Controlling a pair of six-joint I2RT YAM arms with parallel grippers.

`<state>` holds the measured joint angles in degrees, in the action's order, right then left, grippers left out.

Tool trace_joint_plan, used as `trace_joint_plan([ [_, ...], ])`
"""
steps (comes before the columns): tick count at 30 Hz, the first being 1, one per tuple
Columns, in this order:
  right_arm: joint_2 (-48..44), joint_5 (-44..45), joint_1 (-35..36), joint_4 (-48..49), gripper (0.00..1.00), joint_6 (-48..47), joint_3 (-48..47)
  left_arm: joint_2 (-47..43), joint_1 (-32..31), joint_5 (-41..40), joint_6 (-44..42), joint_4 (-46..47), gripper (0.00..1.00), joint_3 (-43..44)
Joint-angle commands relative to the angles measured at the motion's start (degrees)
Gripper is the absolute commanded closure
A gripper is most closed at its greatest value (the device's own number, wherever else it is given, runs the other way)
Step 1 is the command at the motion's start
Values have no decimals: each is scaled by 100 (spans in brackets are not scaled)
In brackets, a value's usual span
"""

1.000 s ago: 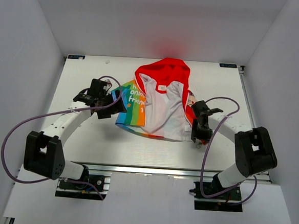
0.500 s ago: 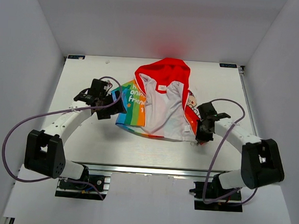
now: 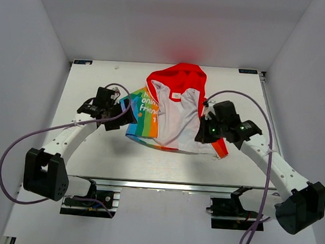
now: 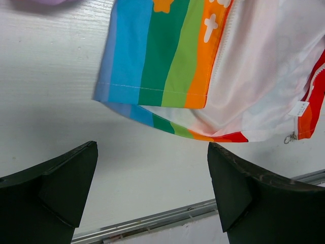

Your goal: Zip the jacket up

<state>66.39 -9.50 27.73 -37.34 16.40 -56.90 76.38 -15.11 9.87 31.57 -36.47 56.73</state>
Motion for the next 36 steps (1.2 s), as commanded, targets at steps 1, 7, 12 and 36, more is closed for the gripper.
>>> trace_joint_plan([
  [1,-64,-483,558,-2,100,90,29,-404,0,103,59,-9,2,-118],
  [7,-83,2114,506,-536,100,1065,452,-378,-9,419,51,87,2,-241],
  [12,444,2285,-389,-459,75,980,768,-325,-35,420,60,43,2,-294],
  [36,1640,1706,-1138,798,53,-41,1111,351,-194,455,-19,219,2,-206],
])
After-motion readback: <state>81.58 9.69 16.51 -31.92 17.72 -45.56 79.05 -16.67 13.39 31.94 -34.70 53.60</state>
